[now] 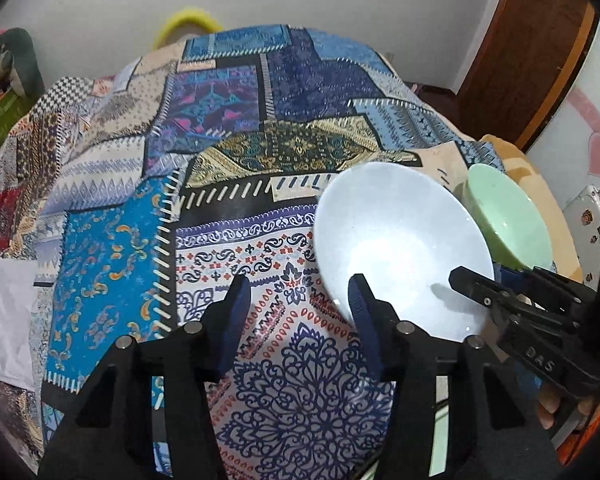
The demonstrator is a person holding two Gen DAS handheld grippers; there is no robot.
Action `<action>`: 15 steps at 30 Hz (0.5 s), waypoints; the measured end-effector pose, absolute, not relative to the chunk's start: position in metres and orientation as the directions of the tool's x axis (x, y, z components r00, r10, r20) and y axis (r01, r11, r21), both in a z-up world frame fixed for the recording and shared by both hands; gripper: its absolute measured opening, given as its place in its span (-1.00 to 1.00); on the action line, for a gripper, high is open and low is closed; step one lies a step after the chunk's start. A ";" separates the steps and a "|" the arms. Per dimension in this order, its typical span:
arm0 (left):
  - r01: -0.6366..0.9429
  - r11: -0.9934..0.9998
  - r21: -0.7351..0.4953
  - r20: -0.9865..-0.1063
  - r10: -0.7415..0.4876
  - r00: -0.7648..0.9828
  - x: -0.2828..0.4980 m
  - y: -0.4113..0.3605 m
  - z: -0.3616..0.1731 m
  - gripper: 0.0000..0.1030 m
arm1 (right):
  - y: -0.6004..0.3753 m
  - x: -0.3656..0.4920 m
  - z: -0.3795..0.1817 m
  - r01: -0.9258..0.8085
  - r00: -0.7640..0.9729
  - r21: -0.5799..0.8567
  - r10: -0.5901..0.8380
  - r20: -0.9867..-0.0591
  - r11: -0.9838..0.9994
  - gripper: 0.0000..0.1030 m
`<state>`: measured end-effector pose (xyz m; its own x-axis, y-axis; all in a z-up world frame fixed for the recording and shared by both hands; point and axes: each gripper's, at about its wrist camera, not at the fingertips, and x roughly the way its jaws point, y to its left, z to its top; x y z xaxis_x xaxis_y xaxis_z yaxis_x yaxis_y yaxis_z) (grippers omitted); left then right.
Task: Organize plates and bowls
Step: 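Close both grippers on the rim of the white spotted bowl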
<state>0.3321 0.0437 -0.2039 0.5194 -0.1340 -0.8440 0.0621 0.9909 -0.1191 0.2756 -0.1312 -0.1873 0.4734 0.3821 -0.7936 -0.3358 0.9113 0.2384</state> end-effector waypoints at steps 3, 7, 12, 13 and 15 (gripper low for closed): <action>0.063 0.991 -0.119 -0.855 -0.135 0.501 0.338 0.040 -0.211 -0.21 | -0.130 0.277 -0.187 -0.358 0.466 0.245 0.400 -0.789 0.901 -0.53; 0.070 0.990 -0.125 -0.870 -0.143 0.473 0.341 0.035 -0.223 -0.52 | -0.128 0.276 -0.185 -0.374 0.471 0.239 0.406 -0.783 0.896 -0.55; 0.080 0.995 -0.060 -0.863 -0.092 0.497 0.336 0.025 -0.223 -0.68 | -0.127 0.275 -0.184 -0.367 0.473 0.236 0.399 -0.786 0.900 -0.58; 0.079 0.995 -0.058 -0.863 -0.090 0.497 0.336 0.025 -0.223 -0.68 | -0.127 0.274 -0.183 -0.365 0.474 0.237 0.399 -0.785 0.900 -0.58; 0.077 0.995 -0.061 -0.864 -0.091 0.495 0.335 0.026 -0.221 -0.68 | -0.128 0.271 -0.180 -0.364 0.478 0.239 0.401 -0.782 0.900 -0.58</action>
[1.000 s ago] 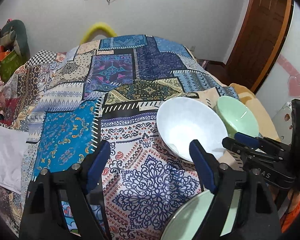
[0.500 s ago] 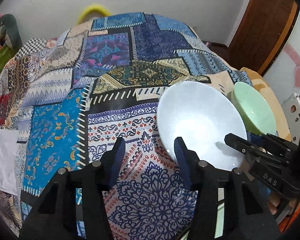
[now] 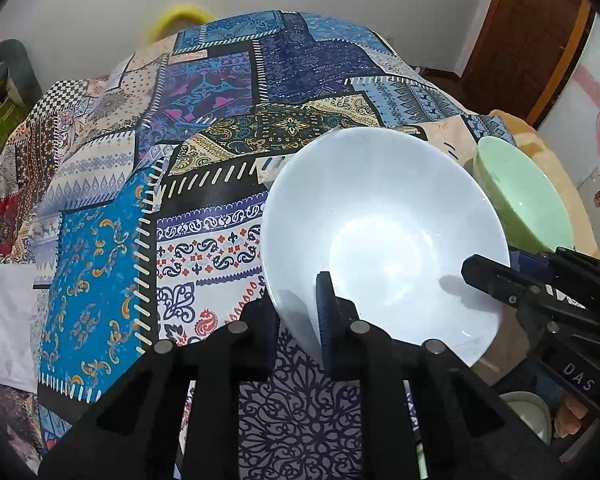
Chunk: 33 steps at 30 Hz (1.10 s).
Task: Organize plates and bowls
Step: 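Close both grippers on the rim of the white spotted bowl, then lift the white spotted bowl and carry it over the pink bowl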
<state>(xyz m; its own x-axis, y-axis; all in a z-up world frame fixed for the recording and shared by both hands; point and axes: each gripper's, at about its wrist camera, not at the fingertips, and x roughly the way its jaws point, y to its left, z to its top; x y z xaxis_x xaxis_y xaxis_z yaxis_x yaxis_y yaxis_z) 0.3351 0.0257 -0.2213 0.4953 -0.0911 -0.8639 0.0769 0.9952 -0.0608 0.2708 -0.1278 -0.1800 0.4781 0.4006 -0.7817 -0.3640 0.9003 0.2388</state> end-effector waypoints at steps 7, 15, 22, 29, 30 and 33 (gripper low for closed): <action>0.073 0.994 -0.080 -0.858 -0.105 0.503 0.319 0.026 -0.209 -0.68 | -0.127 0.255 -0.164 -0.372 0.500 0.225 0.399 -0.769 0.901 -0.59; 0.067 0.993 -0.097 -0.834 -0.118 0.539 0.288 0.027 -0.179 -0.68 | -0.127 0.231 -0.137 -0.383 0.536 0.218 0.408 -0.739 0.898 -0.59; 0.068 0.992 -0.106 -0.807 -0.126 0.577 0.258 0.029 -0.151 -0.67 | -0.124 0.207 -0.115 -0.400 0.566 0.207 0.418 -0.711 0.893 -0.59; 0.053 0.992 -0.110 -0.781 -0.120 0.612 0.222 0.035 -0.126 -0.67 | -0.114 0.187 -0.100 -0.427 0.575 0.202 0.438 -0.691 0.881 -0.59; 0.049 0.993 -0.110 -0.777 -0.117 0.618 0.216 0.037 -0.123 -0.67 | -0.114 0.184 -0.099 -0.431 0.575 0.202 0.440 -0.689 0.879 -0.59; 0.037 0.993 -0.111 -0.768 -0.110 0.631 0.200 0.042 -0.116 -0.67 | -0.109 0.174 -0.095 -0.446 0.575 0.203 0.452 -0.682 0.872 -0.59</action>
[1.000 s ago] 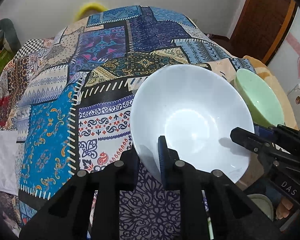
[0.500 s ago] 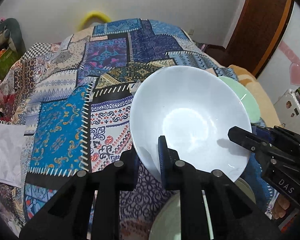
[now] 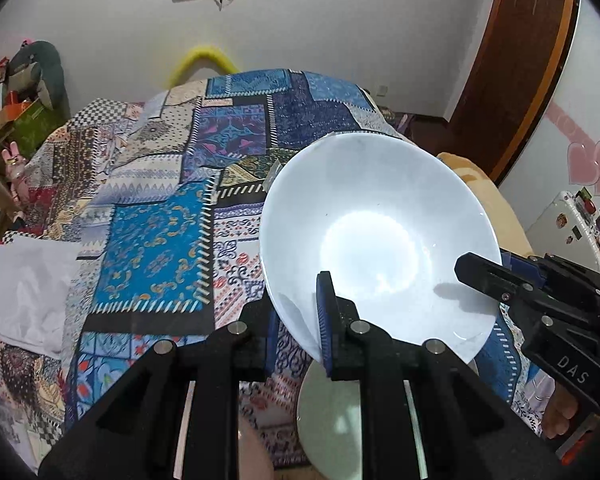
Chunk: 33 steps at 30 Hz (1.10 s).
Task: Organize plates and bowls
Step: 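Lift the white spotted bowl and carry it over the pink bowl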
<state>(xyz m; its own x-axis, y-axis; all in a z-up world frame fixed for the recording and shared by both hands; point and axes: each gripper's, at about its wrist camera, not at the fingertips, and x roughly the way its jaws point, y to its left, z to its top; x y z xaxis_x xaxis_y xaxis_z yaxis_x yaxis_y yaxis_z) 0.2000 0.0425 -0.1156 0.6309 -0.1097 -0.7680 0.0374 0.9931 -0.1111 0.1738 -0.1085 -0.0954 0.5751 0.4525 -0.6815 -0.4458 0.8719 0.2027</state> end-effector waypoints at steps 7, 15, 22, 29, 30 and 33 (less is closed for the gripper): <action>-0.002 0.993 -0.122 -0.754 -0.092 0.651 0.164 0.060 -0.106 -0.67 | -0.090 0.155 -0.093 -0.483 0.562 0.199 0.476 -0.676 0.853 -0.59; -0.058 0.989 -0.134 -0.751 -0.063 0.657 0.128 0.087 -0.106 -0.67 | -0.064 0.139 -0.097 -0.523 0.532 0.210 0.509 -0.677 0.826 -0.59; -0.114 0.985 -0.132 -0.754 -0.025 0.656 0.107 0.111 -0.115 -0.67 | -0.042 0.131 -0.110 -0.548 0.495 0.229 0.533 -0.686 0.805 -0.59; -0.163 0.978 -0.128 -0.777 0.003 0.630 0.092 0.135 -0.135 -0.67 | -0.020 0.123 -0.131 -0.558 0.445 0.248 0.538 -0.716 0.792 -0.59; -0.170 0.978 -0.124 -0.780 0.010 0.625 0.090 0.138 -0.139 -0.67 | -0.015 0.121 -0.135 -0.561 0.435 0.249 0.537 -0.723 0.789 -0.59; -0.187 0.974 -0.126 -0.792 0.015 0.610 0.084 0.145 -0.149 -0.67 | -0.008 0.118 -0.143 -0.568 0.415 0.249 0.535 -0.736 0.784 -0.59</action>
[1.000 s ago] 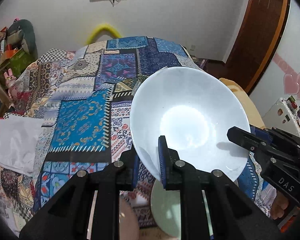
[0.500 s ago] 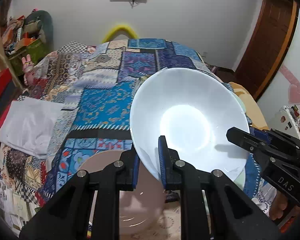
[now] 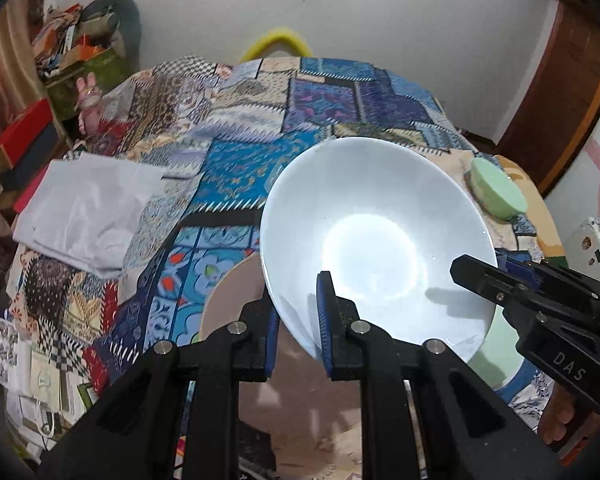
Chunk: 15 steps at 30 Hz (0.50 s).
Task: Organize plates and bowls
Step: 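Lift the white spotted bowl and carry it over the pink bowl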
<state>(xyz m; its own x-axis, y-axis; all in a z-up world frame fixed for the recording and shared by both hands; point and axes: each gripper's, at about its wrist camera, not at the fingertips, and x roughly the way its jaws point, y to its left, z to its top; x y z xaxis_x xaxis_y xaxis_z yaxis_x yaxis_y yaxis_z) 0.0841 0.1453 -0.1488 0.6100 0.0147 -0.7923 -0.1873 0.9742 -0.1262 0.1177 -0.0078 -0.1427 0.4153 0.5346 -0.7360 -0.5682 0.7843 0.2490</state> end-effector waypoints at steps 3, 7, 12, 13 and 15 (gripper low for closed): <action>-0.204 0.969 -0.137 -0.809 0.010 0.588 0.081 0.154 -0.160 -0.67 | -0.001 0.114 -0.151 -0.573 0.394 0.254 0.533 -0.749 0.779 -0.59; -0.222 0.964 -0.146 -0.829 0.003 0.559 0.077 0.162 -0.176 -0.67 | 0.004 0.112 -0.160 -0.580 0.366 0.258 0.530 -0.765 0.773 -0.61; -0.233 0.962 -0.142 -0.847 0.003 0.531 0.071 0.169 -0.190 -0.67 | 0.010 0.107 -0.169 -0.589 0.334 0.266 0.529 -0.780 0.763 -0.61; -0.234 0.962 -0.138 -0.851 0.006 0.526 0.071 0.170 -0.191 -0.67 | 0.012 0.106 -0.170 -0.591 0.329 0.265 0.528 -0.783 0.762 -0.61; -0.236 0.963 -0.131 -0.856 0.010 0.516 0.068 0.171 -0.195 -0.67 | 0.014 0.106 -0.173 -0.594 0.320 0.264 0.524 -0.789 0.760 -0.61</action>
